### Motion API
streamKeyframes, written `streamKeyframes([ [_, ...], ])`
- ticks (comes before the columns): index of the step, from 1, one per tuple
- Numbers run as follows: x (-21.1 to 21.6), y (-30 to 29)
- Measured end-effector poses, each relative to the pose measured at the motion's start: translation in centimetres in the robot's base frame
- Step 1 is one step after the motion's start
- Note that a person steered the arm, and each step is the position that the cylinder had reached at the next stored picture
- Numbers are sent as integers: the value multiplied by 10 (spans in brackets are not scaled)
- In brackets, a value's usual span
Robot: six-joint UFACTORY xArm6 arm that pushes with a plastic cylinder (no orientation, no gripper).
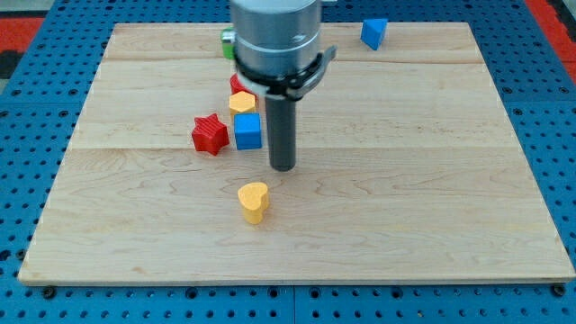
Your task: Push the yellow hexagon and blue cube to the top left of the red circle
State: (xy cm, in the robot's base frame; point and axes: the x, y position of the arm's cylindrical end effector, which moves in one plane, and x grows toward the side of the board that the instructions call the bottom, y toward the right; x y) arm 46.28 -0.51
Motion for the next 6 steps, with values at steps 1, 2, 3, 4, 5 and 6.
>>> streamKeyframes([
  [1,-9,-83],
  [2,-10,-102],
  [3,12,-63],
  [4,-24,-23],
  [5,-35,-78],
  [6,-54,-93],
])
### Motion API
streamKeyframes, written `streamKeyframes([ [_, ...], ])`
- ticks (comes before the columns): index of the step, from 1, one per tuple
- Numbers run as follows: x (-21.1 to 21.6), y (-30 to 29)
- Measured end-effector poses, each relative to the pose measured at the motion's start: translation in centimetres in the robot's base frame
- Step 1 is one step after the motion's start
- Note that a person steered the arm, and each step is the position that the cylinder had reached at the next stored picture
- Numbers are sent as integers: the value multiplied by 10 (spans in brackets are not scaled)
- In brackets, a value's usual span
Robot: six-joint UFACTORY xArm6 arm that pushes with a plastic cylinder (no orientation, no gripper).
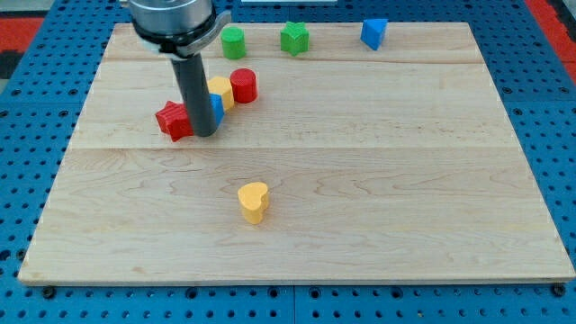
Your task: Push the yellow hexagon and blue cube to the top left of the red circle
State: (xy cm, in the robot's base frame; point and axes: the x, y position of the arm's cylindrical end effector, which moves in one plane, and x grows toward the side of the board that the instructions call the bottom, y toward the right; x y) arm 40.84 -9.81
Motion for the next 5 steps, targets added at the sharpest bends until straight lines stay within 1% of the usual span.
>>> streamKeyframes([
  [1,14,40],
  [2,-1,8],
  [3,-43,-56],
  [4,-71,-98],
  [5,-23,-97],
])
